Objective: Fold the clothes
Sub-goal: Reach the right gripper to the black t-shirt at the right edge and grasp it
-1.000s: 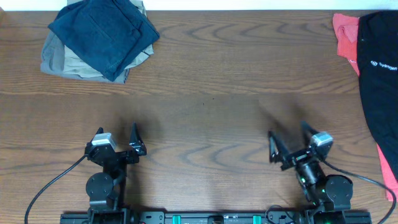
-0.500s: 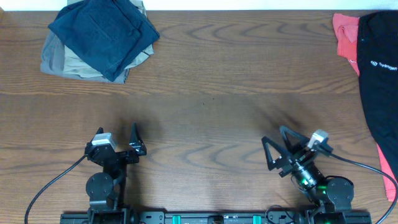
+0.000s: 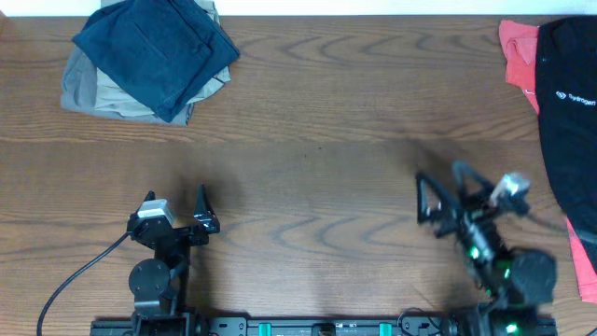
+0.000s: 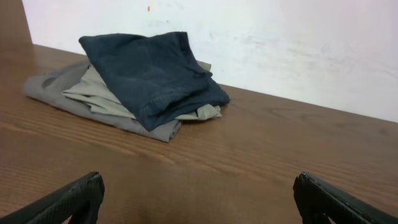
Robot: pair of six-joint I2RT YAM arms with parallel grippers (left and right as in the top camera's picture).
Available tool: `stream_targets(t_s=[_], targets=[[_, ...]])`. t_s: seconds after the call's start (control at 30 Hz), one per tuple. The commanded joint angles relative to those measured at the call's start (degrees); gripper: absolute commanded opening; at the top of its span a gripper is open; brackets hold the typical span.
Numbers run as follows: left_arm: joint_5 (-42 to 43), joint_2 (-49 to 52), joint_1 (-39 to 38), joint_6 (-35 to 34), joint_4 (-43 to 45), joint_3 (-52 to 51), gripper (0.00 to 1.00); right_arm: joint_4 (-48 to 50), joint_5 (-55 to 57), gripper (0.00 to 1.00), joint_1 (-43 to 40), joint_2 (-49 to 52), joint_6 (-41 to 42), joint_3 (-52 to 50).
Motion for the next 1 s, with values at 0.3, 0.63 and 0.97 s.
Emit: stream_targets(t_s=[0.3,0.63,0.97], targets=[[-1.4,-0.3,-0.2,0.8,-2.1,-1.0,0.98,-31.4,34.3,0.99,-9.0,47.8,-17.8,49.1],[-1.4,-0.3,-0.2,0.8,-2.1,-1.0,0.98,-40.2,38.9,0.99,-28.9,73.2,-24.3,67.6],[-1.4,-0.3,-0.2,0.8,-2.1,-1.0,0.98,-30.6,28.4,0.99,-44.1,85.2,-26.8,67.6]])
